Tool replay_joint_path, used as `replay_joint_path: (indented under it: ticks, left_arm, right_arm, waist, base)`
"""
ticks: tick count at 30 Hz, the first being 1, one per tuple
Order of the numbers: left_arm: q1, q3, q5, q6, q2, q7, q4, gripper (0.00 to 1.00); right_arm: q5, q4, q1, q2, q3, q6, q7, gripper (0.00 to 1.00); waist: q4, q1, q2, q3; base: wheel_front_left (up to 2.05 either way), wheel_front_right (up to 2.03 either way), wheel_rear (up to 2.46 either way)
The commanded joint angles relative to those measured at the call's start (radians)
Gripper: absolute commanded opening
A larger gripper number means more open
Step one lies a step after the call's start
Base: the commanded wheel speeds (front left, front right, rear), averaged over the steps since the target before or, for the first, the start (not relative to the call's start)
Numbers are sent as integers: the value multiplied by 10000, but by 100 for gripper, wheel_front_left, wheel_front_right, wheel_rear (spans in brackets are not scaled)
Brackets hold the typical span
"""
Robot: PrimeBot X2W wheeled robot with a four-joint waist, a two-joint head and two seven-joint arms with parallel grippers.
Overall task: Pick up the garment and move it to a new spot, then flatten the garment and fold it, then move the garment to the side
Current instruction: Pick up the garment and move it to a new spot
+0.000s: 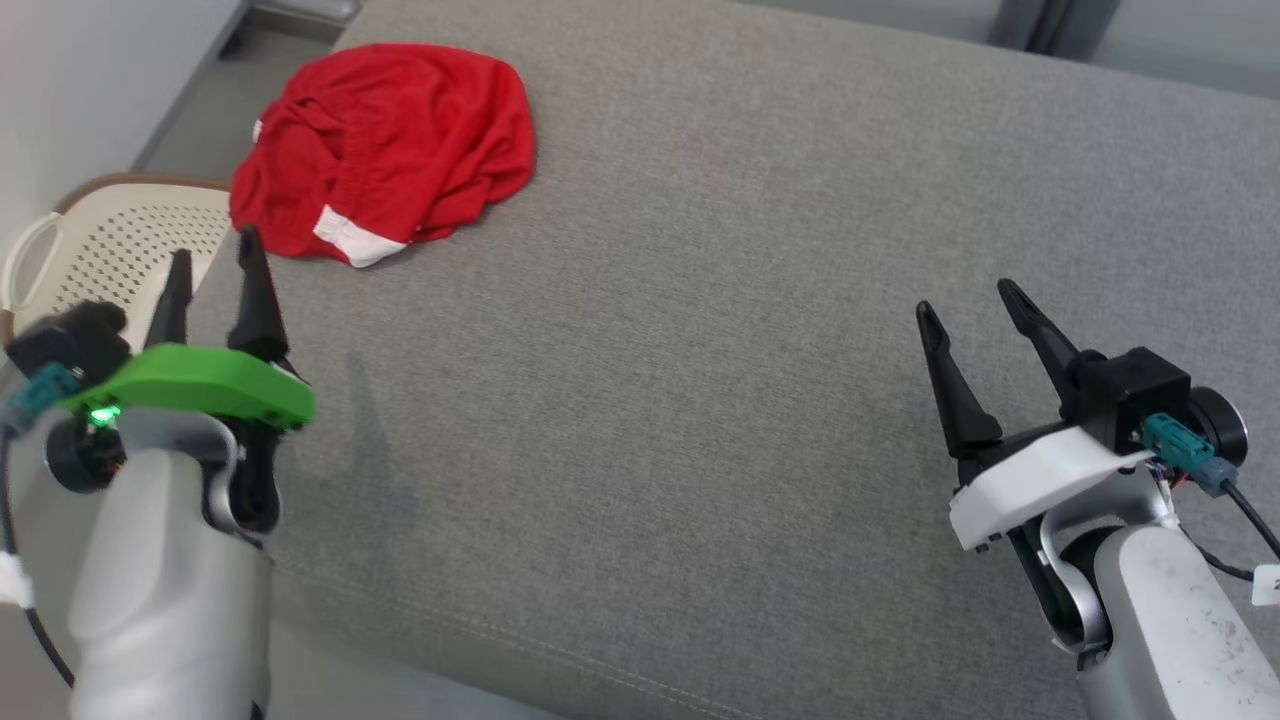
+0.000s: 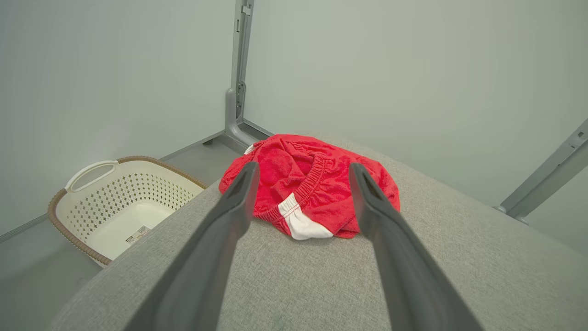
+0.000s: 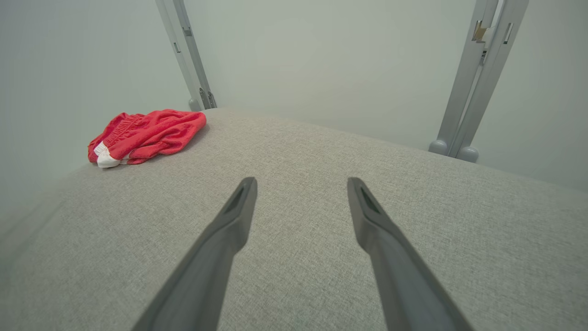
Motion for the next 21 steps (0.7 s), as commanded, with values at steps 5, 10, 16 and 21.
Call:
replay_joint_path:
  ticks: [5,10,16,21]
  left_arm:
    - [-1913,598,-837,-18,699,662,1375,100]
    - [-3102,777,-1139,-16,1379,1234,2307,100]
    - [-3827,915,-1406,68,1764,1534,3162,100]
    - [-4105,1006,-1500,454,1931,1786,3964,100]
  right_arm:
    - [-133,-903,-513,-226,420,-17,337,100]
    - [-207,-1728,-469,-365,421,-17,576,100]
    - [-338,-2518,-225,-389,293,-16,740,100]
    - [-309,-2807,-105,-358,240,-16,680,100]
  waist:
    - [-1852,0,0,2358]
    - [-2461,0,0,3325]
    - [-2914,0,0,4058]
    - [-3130,0,0,4232]
  base:
    - [0,0,0]
    - [0,0,0]
    - [0,0,0]
    - [0,0,0]
